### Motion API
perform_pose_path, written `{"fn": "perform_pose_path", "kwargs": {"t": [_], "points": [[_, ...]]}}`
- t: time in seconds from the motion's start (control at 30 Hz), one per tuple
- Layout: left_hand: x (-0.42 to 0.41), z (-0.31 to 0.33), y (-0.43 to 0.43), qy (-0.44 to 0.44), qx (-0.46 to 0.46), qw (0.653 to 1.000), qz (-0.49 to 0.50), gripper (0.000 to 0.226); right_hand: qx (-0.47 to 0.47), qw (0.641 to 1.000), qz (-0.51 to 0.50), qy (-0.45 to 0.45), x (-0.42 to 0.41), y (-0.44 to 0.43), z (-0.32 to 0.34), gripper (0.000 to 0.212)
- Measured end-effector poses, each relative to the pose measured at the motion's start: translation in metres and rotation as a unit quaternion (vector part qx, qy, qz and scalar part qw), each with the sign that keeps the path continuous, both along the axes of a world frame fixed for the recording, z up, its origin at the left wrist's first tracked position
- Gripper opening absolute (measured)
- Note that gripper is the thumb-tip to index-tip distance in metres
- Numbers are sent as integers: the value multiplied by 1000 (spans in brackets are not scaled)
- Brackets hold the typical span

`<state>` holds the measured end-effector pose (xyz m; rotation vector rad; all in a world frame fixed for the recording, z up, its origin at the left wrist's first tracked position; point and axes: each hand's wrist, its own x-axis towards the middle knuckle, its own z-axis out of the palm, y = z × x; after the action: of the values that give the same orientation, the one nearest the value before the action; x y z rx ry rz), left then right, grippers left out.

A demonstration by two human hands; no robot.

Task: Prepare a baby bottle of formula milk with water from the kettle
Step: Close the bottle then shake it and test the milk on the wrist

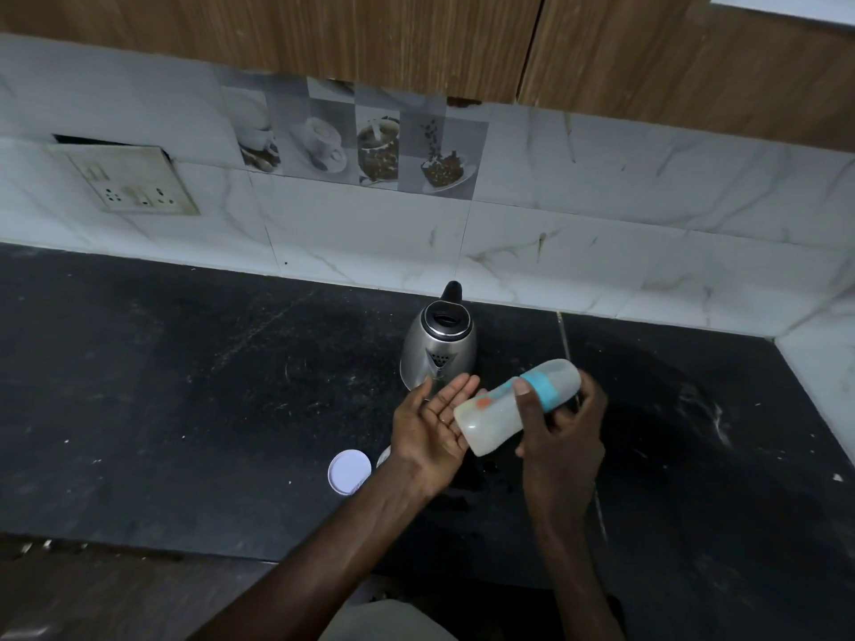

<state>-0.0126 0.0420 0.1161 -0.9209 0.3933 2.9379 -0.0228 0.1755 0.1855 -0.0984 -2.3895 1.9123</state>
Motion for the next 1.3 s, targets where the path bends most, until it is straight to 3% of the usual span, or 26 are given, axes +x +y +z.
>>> {"fn": "perform_pose_path", "kwargs": {"t": [0.1,0.27,0.4,0.53,0.67,0.83,1.0,1.13,1.3], "points": [[1,1,1,0,22,1000,0,52,23,998,50,6,5,-1,0,58],[1,4,3,-1,-12,1000,-2,53,-29,999,-43,12,-5,6,10,61],[0,4,5,4,14,1000,-3,52,33,999,28,11,4,5,2,58],[-1,6,7,9,6,1000,-2,52,27,999,-19,32,3,12,-1,60],[-1,2,7,6,17,1000,-7,52,73,996,38,16,11,10,-4,60],[-2,2,8,10,7,1000,-1,51,28,999,-23,20,4,18,-1,60],[-1,3,6,7,17,1000,1,52,54,998,33,2,10,9,-3,61],[-1,6,6,6,1,1000,9,51,9,999,-37,5,-2,9,-5,56],[1,0,5,3,8,1000,-2,52,18,1000,25,-6,0,4,-7,61]]}}
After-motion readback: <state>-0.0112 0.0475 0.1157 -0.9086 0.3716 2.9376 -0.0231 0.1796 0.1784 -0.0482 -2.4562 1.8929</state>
